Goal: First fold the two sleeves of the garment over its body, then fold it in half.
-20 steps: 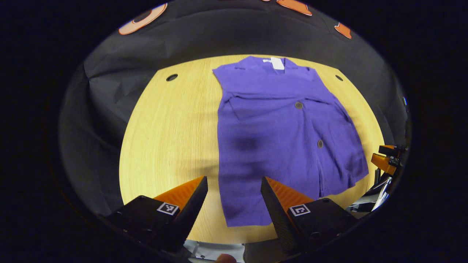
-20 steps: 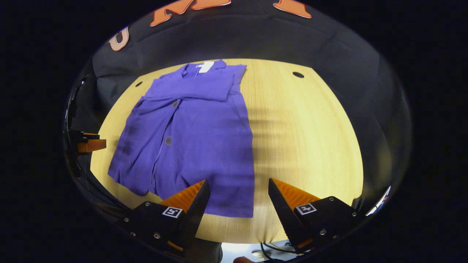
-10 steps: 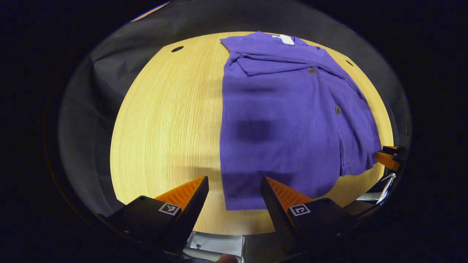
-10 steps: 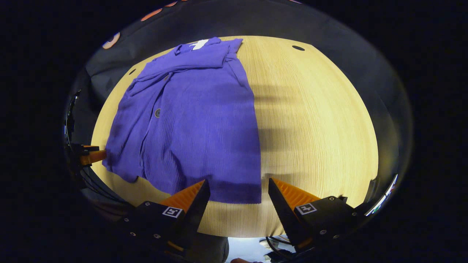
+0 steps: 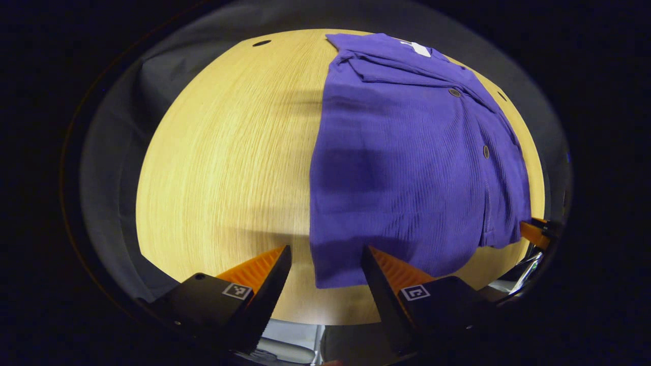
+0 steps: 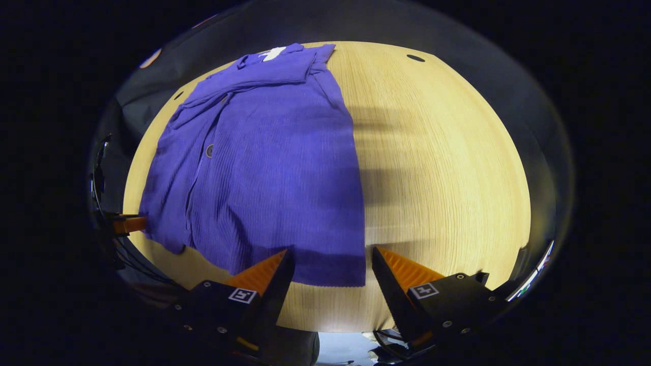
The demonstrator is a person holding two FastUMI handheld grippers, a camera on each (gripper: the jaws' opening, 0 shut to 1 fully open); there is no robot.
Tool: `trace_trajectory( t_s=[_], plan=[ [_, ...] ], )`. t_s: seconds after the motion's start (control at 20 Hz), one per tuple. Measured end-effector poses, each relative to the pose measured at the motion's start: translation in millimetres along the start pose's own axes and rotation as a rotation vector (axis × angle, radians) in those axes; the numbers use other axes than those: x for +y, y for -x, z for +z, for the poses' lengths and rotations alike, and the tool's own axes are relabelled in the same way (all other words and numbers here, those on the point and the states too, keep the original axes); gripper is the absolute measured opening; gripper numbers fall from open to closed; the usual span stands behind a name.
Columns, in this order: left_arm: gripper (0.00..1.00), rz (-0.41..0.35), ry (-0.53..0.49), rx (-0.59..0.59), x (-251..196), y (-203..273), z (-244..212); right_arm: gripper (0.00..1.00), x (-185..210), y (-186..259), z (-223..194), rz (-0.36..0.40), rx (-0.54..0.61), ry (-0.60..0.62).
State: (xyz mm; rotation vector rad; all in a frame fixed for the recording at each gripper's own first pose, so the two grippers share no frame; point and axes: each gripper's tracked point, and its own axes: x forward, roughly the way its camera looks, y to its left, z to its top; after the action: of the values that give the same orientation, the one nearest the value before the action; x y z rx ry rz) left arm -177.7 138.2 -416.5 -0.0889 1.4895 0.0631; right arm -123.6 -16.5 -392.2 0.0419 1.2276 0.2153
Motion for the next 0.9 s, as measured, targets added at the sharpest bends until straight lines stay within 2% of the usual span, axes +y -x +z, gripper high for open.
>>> trace_trajectory(
  t_s=[0.05, 0.1, 0.15, 0.2, 0.25, 0.3, 0.35, 0.4, 0.45, 0.5, 0.6, 0.9],
  plan=[
    [0.89, -0.002, -0.006, 0.021, 1.8, 0.3, 0.1, 0.90, 1.2, -3.4, -1.5, -0.003, 0.013, 0.003],
    [0.86, -0.006, -0.023, 0.039, 2.3, -0.1, 1.7, 0.70, 1.9, -3.6, -1.7, -0.004, 0.023, 0.011],
    [0.80, -0.012, -0.028, 0.057, 2.3, -1.1, 2.6, 0.68, 1.8, -3.6, -1.2, -0.002, 0.030, 0.015],
    [0.76, -0.022, -0.032, 0.076, -1.6, -0.6, 2.3, 0.70, 4.3, -4.0, -0.6, 0.006, 0.038, 0.007],
    [0.61, -0.028, -0.040, 0.088, -6.6, -1.5, 0.8, 0.65, 6.0, -4.0, 0.5, 0.013, 0.043, -0.008],
    [0.47, -0.035, -0.057, 0.097, -11.1, -2.3, 3.2, 0.52, 8.8, -3.8, 2.0, 0.029, 0.049, -0.029],
    [0.31, -0.034, -0.065, 0.108, -12.3, -3.0, 4.6, 0.45, 10.7, -5.0, 3.4, 0.037, 0.050, -0.051],
    [0.23, -0.034, -0.071, 0.122, -13.9, -2.4, 3.9, 0.29, 14.0, -4.7, 4.8, 0.050, 0.052, -0.070],
    [0.16, -0.038, -0.077, 0.131, -14.1, -2.9, 3.2, 0.23, 15.4, -4.5, 7.8, 0.053, 0.048, -0.082],
    [0.14, -0.046, -0.076, 0.141, -14.7, -1.0, 4.2, 0.13, 16.9, -3.5, 11.0, 0.058, 0.039, -0.090],
    [0.12, -0.064, -0.077, 0.142, -15.7, 4.9, 8.1, 0.07, 21.8, 1.7, 16.8, 0.078, 0.029, -0.099],
    [0.08, -0.146, -0.077, 0.082, -28.1, 41.4, 35.5, 0.04, 37.5, 34.0, 56.2, 0.133, -0.048, -0.132]
  ],
)
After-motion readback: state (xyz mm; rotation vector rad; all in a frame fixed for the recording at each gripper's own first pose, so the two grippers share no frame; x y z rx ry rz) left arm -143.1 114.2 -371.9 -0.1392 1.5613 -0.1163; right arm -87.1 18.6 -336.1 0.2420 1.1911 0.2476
